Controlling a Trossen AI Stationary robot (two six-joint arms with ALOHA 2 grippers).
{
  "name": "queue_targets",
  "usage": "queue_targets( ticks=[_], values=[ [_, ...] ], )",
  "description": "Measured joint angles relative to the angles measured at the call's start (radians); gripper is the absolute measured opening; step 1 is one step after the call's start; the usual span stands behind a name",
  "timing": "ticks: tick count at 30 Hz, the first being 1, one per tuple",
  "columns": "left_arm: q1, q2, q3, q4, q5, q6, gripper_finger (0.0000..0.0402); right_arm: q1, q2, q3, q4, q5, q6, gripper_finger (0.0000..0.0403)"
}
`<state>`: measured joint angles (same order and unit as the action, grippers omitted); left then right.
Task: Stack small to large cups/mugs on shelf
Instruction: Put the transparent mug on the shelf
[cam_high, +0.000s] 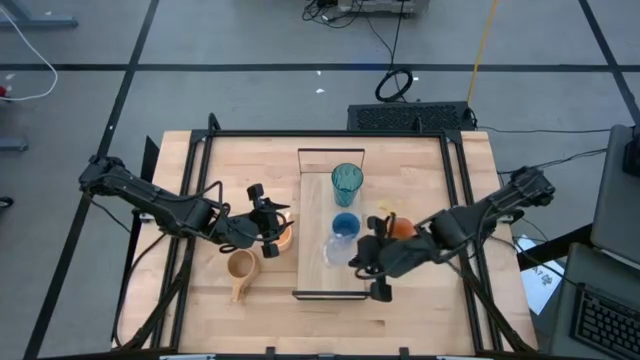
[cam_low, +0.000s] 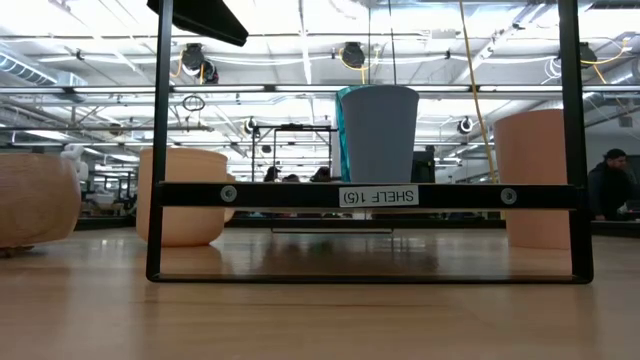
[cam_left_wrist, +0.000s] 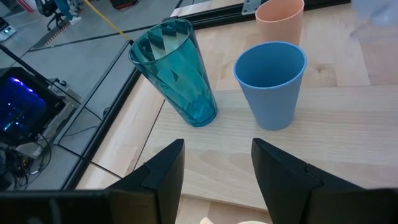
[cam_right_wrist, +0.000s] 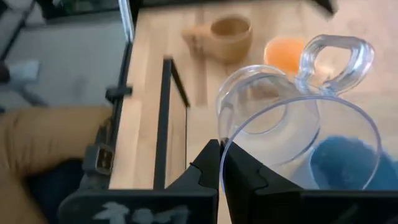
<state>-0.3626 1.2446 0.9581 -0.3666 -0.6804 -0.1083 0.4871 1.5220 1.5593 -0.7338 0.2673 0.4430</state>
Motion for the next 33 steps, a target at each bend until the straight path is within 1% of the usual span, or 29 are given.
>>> queue_targets(
  ticks=[8, 14, 18, 22, 33],
  values=[
    [0.000, 0.000, 0.000, 0.000, 0.000, 0.000, 0.0188, -0.040, 0.061, 0.009, -0.141, -0.101, 0.043, 0.0000],
    [0.000, 0.000, 0.000, 0.000, 0.000, 0.000, 0.0189, -0.049, 0.106, 0.009, -0.145, -0.185, 0.035, 0.0000],
    [0.000, 0.000, 0.000, 0.001, 0.000, 0.000, 0.0188, -0.048, 0.140, 0.009, -0.146, -0.221, -0.028, 0.0000],
    [0.000, 0.000, 0.000, 0.001, 0.000, 0.000, 0.0188, -0.048, 0.165, 0.009, -0.147, -0.222, -0.068, 0.0000],
    [0.000, 0.000, 0.000, 0.000, -0.001, 0.000, 0.0189, -0.046, 0.166, -0.009, -0.150, -0.232, -0.134, 0.0000]
  ],
)
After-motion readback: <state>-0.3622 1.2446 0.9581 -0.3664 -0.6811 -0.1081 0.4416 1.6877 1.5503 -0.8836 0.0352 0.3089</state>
